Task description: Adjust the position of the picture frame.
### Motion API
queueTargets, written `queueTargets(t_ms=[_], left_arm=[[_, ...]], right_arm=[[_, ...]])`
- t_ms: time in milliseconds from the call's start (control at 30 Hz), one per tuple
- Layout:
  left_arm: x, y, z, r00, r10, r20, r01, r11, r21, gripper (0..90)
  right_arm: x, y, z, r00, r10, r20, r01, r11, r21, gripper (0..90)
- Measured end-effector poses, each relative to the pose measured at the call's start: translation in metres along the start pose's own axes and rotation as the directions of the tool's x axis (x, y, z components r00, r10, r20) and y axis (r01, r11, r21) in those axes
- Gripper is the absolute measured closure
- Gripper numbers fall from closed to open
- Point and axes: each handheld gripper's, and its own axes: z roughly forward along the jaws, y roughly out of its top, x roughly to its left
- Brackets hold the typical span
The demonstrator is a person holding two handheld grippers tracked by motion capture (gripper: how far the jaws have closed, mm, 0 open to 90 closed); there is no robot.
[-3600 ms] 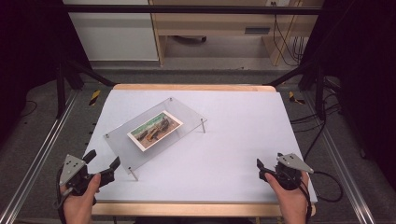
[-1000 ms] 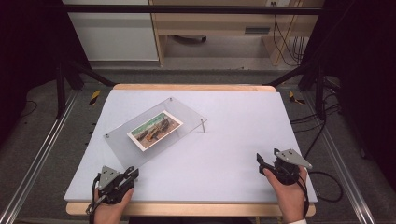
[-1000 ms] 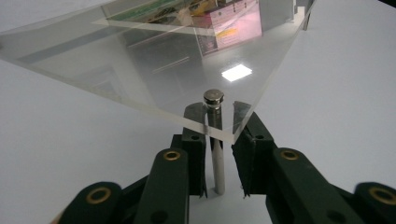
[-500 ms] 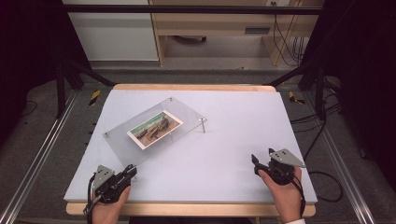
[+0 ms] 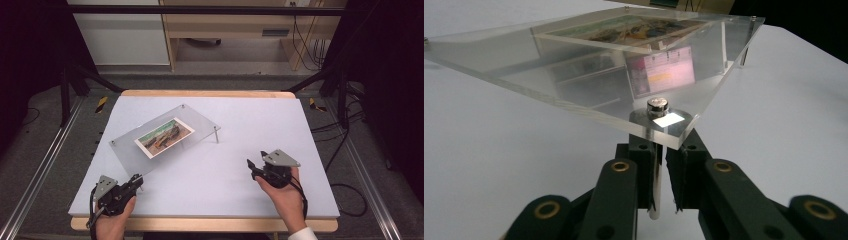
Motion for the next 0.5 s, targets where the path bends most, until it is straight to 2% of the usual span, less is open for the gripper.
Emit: queueTargets(t_ms=[33,67,167,267,300,333,367,400,433,500], left_arm=[[0.003,0.0,-0.001,0.9998,-0.017,0.008,0.017,0.9999,0.002,83.6],[0.005,0.0,-0.001,0.9989,-0.044,0.019,0.044,0.999,0.002,84.3],[0.007,0.0,-0.001,0.9989,-0.047,0.006,0.047,0.9989,0.004,84.5],[0.009,0.001,-0.002,0.998,-0.063,0.01,0.063,0.998,0.002,84.6],[0.009,0.001,-0.002,0.9975,-0.07,0.014,0.07,0.9976,0.001,84.6],[0.009,0.001,-0.002,0.9971,-0.075,0.015,0.075,0.9972,-0.001,84.6],[0.009,0.001,-0.002,0.9971,-0.075,0.015,0.075,0.9972,-0.001,84.6],[0.009,0.002,-0.002,0.9971,-0.074,0.02,0.074,0.9973,-0.001,84.6],[0.009,0.002,-0.002,0.9971,-0.074,0.02,0.074,0.9973,-0.001,84.6],[0.009,0.002,-0.002,0.9963,-0.08,0.03,0.081,0.9967,-0.003,84.6]], right_arm=[[0.007,0.012,0.013,0.9991,-0.031,-0.029,0.031,0.999,0.009,50.9],[0.009,0.016,0.018,0.9984,-0.037,-0.043,0.038,0.999,0.015,52.8],[0.016,0.032,0.042,0.9951,-0.07,-0.07,0.073,0.997,0.038,56.5],[0.017,0.043,0.067,0.9945,-0.047,-0.094,0.052,0.997,0.057,59.2],[0.017,0.043,0.067,0.9945,-0.047,-0.094,0.052,0.997,0.057,59.2],[0.016,0.047,0.083,0.9935,-0.018,-0.112,0.026,0.997,0.071,61.3],[0.016,0.047,0.083,0.9935,-0.018,-0.112,0.026,0.997,0.071,61.3],[0.015,0.049,0.097,0.9926,0.003,-0.121,0.007,0.997,0.083,62.6],[0.015,0.049,0.097,0.9926,0.003,-0.121,0.007,0.997,0.083,62.6],[0.016,0.052,0.113,0.9907,-0.011,-0.136,0.022,0.997,0.079,63.8]])
